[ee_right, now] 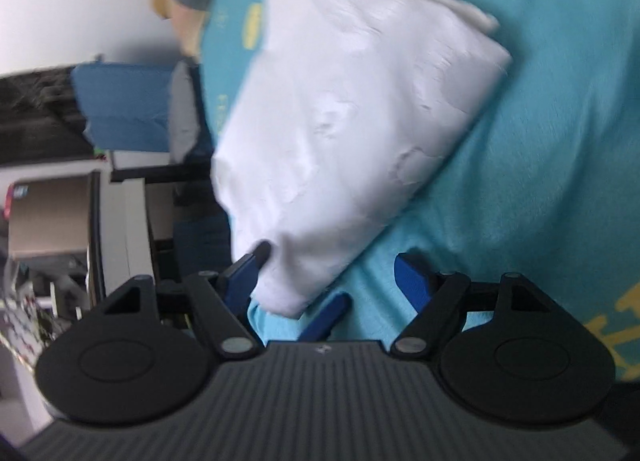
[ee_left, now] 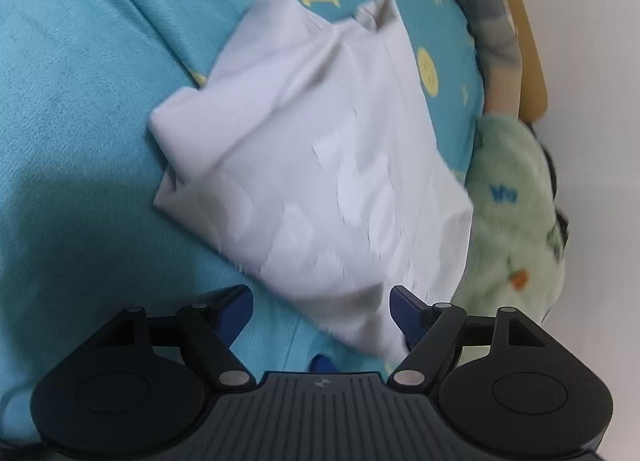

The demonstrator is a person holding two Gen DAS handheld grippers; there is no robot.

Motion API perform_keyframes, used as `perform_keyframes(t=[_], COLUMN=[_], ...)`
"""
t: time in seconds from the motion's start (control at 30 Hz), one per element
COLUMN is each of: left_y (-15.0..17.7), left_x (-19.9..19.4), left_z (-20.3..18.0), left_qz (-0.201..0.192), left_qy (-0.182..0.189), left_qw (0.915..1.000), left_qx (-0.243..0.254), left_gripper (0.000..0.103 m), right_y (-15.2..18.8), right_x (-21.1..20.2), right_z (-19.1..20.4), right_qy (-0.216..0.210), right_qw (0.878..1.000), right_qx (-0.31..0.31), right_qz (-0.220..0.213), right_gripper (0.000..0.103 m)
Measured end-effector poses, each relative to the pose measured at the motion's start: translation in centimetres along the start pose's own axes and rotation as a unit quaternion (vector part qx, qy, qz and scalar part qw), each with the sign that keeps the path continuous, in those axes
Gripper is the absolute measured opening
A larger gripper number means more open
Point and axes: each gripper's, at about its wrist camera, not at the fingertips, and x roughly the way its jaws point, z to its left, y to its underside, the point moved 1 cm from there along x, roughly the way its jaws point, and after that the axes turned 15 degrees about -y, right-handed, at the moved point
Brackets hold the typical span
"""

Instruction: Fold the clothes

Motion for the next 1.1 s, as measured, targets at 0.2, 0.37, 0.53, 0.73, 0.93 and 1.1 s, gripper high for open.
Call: perform_keyframes(t=[0.2, 0.37, 0.53, 0.73, 0.93, 1.1], left_y=[0.0, 0.3, 0.1, -1.0, -0.6, 2.5], left_x=[-0.3, -1.0, -3.0, -5.1, -6.6, -8.9], left_z=[1.2, 1.5, 0.5, -0.6, -1.4, -7.0], left_qz=[-0.043, -0.050, -0.049, -0.023, -0.024, -0.013], left_qy=[0.001, -0.006, 0.013, 0.085, 0.104, 0.102], left_qw=[0.9982, 0.9978, 0.9978, 0.9946, 0.9919, 0.9944], left_qx=[-0.042, -0.044, -0.041, -0.054, -0.068, -0.021], left_gripper=[0.056, 0.042, 0.036, 0.049, 0.033, 0.031], right_y=[-1.1, -1.9, -1.7, -1.4, -0.7, -1.1], right_x=[-1.4, -2.4, -3.1, -4.7, -6.0, -11.1], right_z=[-0.1, -0.7, 1.0, 6.1, 9.7, 11.0], right_qy=[-0.011, 0.020, 0.004, -0.029, -0.033, -0.049], right_qw=[0.993, 0.986, 0.984, 0.974, 0.968, 0.965], right_qx=[0.004, 0.002, -0.053, -0.127, -0.160, -0.140], right_qz=[-0.117, -0.166, -0.171, -0.184, -0.193, -0.214], right_gripper=[0.075, 0.043, 0.018, 0.016, 0.016, 0.016])
